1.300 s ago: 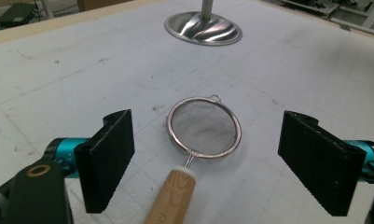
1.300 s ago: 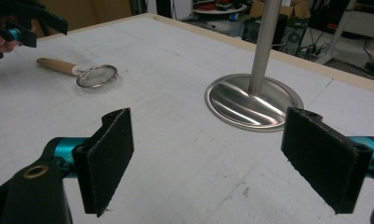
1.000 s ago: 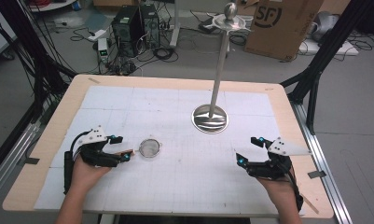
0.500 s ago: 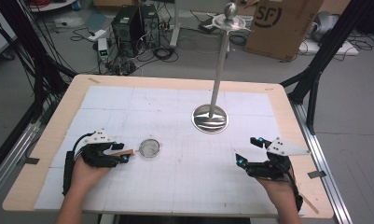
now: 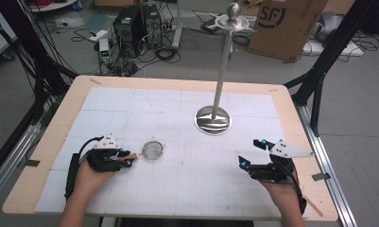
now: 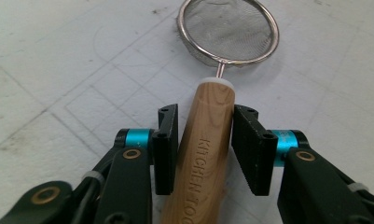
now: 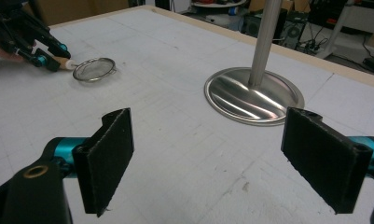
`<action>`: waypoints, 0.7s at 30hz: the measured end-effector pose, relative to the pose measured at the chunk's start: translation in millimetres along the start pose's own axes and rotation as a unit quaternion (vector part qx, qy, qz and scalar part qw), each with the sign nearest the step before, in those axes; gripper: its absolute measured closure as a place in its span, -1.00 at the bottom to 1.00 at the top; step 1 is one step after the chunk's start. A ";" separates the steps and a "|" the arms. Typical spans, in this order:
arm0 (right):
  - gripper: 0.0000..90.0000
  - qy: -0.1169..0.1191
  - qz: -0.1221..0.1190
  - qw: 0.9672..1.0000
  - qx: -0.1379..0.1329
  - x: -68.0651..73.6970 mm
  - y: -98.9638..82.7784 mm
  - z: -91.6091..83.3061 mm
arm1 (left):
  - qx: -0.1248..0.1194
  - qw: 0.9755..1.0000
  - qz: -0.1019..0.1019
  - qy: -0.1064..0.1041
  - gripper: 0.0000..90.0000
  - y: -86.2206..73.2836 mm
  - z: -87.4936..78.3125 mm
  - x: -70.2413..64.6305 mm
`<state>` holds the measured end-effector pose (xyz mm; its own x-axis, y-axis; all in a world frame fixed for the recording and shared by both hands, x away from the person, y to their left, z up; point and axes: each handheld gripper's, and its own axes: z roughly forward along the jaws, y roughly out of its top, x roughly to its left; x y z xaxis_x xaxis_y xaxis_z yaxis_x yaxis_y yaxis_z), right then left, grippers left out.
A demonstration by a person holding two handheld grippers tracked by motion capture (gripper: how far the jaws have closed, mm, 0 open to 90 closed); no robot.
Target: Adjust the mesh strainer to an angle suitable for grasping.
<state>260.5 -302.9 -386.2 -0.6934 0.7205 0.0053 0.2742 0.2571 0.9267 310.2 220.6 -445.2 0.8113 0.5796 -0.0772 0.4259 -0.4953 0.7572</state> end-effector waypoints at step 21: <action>-0.64 0.000 0.001 1.000 -0.001 0.1 0.6 -0.7 | 0.015 0.999 0.045 -0.012 0.50 11.8 8.0 -19.4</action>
<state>260.1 -303.2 -385.4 -0.6933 0.7206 0.0083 0.2752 0.2540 0.9272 302.7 198.3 -439.9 0.8556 0.5170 -0.0259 0.3633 -0.5641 0.7415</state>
